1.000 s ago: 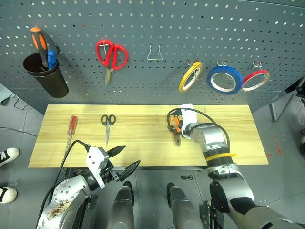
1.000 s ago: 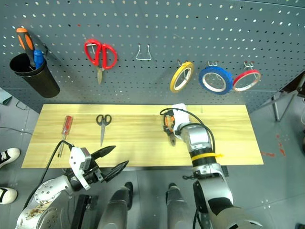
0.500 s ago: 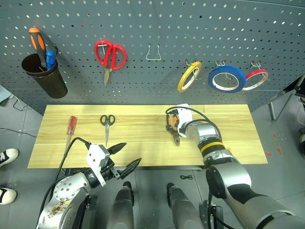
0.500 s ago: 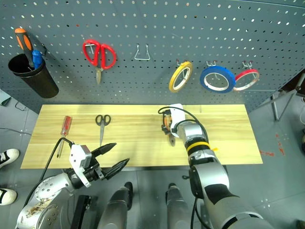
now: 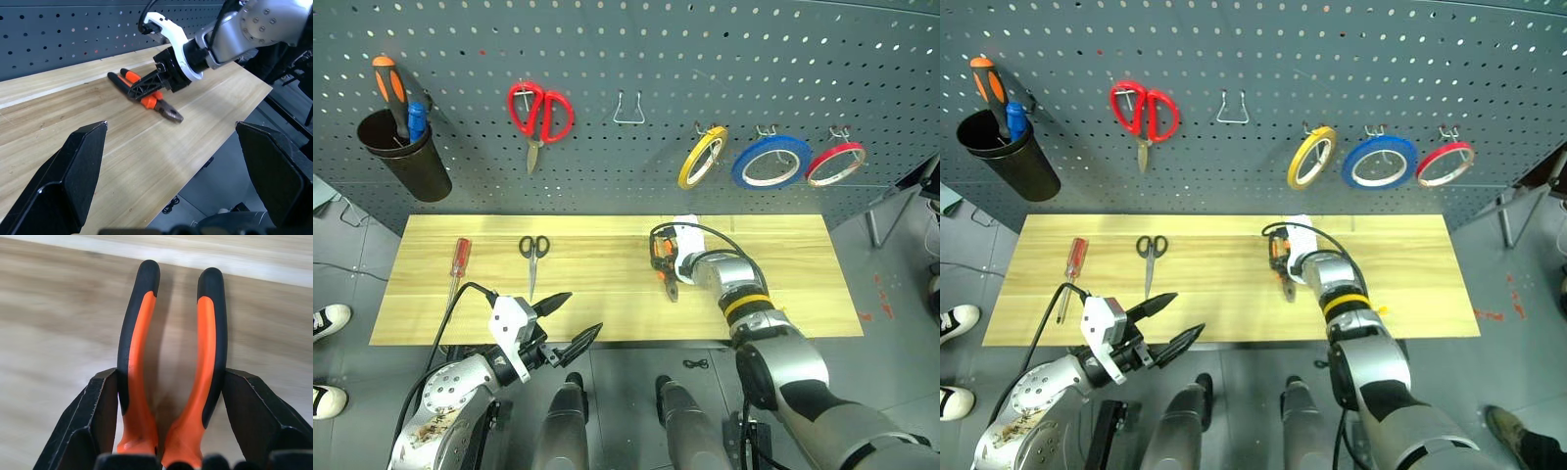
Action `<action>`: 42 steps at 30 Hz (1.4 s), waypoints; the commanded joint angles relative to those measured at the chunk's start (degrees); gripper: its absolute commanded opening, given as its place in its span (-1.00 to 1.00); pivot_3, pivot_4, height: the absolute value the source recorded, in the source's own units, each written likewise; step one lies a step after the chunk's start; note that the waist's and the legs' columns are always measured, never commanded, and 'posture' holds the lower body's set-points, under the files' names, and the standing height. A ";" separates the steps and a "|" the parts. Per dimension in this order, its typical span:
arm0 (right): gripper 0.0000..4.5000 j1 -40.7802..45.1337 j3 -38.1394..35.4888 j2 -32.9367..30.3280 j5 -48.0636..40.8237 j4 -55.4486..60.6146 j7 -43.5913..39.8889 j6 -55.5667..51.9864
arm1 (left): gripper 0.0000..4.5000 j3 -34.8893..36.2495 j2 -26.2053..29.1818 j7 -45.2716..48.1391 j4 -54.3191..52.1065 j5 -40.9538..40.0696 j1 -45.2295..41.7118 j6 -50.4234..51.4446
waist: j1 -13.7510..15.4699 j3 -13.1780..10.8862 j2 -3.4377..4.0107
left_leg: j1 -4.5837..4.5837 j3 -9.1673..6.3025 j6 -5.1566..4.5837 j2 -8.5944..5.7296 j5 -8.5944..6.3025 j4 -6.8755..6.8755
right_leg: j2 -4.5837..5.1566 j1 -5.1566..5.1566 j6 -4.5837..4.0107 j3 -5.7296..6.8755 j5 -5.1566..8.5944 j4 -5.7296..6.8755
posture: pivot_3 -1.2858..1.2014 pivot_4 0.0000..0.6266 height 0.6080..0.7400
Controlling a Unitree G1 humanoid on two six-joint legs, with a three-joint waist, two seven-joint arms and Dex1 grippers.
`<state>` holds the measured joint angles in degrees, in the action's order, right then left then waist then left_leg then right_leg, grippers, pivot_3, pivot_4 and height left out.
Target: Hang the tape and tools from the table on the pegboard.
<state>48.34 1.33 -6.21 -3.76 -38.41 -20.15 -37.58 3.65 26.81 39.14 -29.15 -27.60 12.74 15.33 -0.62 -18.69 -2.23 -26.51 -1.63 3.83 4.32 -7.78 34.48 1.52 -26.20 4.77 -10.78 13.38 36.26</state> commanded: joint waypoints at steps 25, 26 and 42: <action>0.27 21.14 -0.20 0.22 1.78 18.30 3.89 50.23 | 1.00 6.52 -2.28 -16.26 -3.87 -13.07 -28.61 10.73 | 0.08 -0.42 0.31 | -0.41 -0.54 0.30 0.04 0.20 0.18 | 0.02 -0.13 -0.28 0.73 -0.04 0.47 | 0.16 0.08 1.00; 0.27 22.08 -0.27 0.49 2.19 15.94 4.50 52.39 | 1.00 6.55 -2.35 -16.31 -3.63 -12.90 -28.83 10.68 | 0.08 -0.42 0.32 | -0.41 -0.54 0.30 0.04 0.19 0.17 | 0.01 -0.13 -0.28 0.73 -0.05 0.48 | 0.16 0.08 1.00; 0.27 27.03 -0.90 2.24 3.92 -8.35 8.73 69.83 | 1.00 5.85 -2.43 -14.85 -3.12 -10.22 -28.06 9.64 | 1.10 -0.43 0.31 | -0.42 -0.56 0.30 0.04 0.20 0.13 | 0.01 -0.15 -0.32 0.77 -0.06 0.49 | 0.19 0.11 1.00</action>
<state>74.33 1.22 -4.11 -0.04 -48.25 -12.19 29.02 9.64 24.35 23.74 -30.52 -37.99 -15.74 26.15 0.48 -19.11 -1.92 -26.93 -2.19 4.13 4.35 -7.59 34.61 1.53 -26.36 4.45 -10.01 13.32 36.75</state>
